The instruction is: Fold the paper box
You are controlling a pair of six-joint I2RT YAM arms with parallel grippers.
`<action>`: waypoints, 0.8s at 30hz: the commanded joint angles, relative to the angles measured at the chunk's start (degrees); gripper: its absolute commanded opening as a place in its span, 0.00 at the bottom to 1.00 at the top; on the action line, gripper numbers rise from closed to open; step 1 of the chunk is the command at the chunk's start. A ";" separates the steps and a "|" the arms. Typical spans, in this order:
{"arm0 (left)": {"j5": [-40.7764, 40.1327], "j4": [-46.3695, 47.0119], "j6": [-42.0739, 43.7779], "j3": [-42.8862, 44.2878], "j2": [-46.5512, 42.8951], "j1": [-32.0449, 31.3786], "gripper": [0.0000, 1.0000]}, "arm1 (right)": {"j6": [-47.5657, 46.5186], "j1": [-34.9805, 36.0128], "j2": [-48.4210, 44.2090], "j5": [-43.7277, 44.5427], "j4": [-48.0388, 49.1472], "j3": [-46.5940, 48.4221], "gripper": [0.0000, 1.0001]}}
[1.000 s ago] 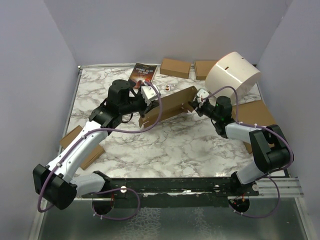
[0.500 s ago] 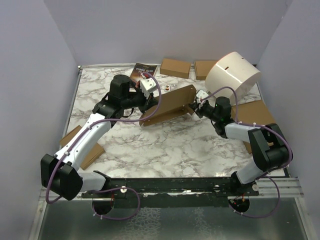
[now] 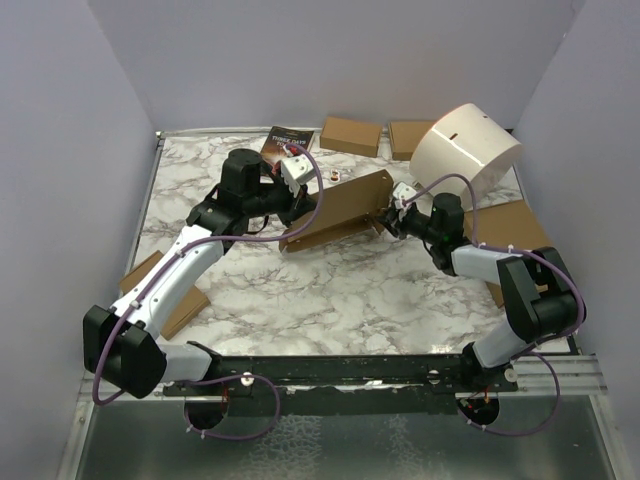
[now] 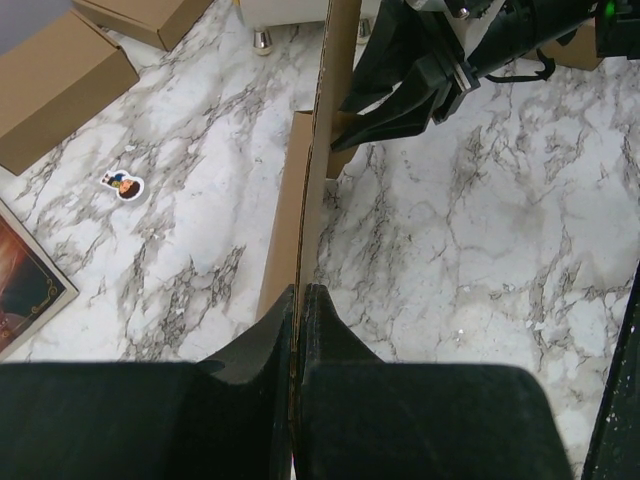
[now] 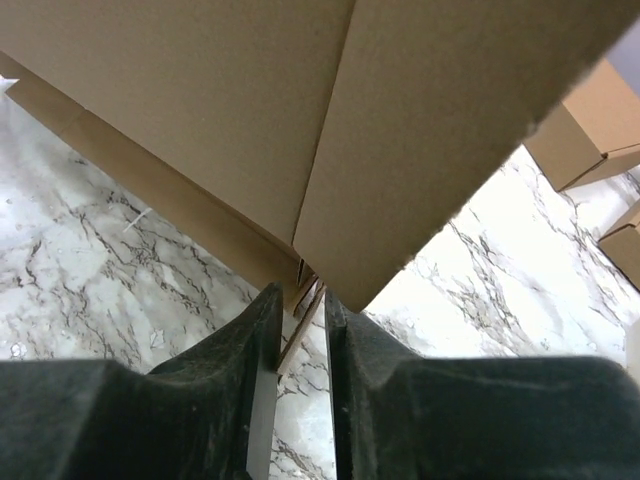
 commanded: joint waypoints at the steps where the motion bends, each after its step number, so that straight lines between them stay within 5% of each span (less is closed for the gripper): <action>1: -1.15 -1.75 -1.01 0.43 1.32 -0.02 0.00 | 0.05 -1.26 -0.92 -6.50 -0.75 1.07 0.25; 16: -1.10 -1.71 -1.52 0.53 1.34 -0.02 0.00 | -5.45 -5.85 -3.32 -23.42 -11.38 4.48 0.48; 20: -1.05 -1.80 -1.38 0.22 1.04 -0.03 0.00 | -11.15 -8.99 -4.51 -30.44 -17.95 6.55 0.69; 24: -0.96 -1.81 -1.29 -0.01 1.02 -0.02 0.00 | -14.20 -11.84 -6.07 -34.96 -20.46 6.65 0.76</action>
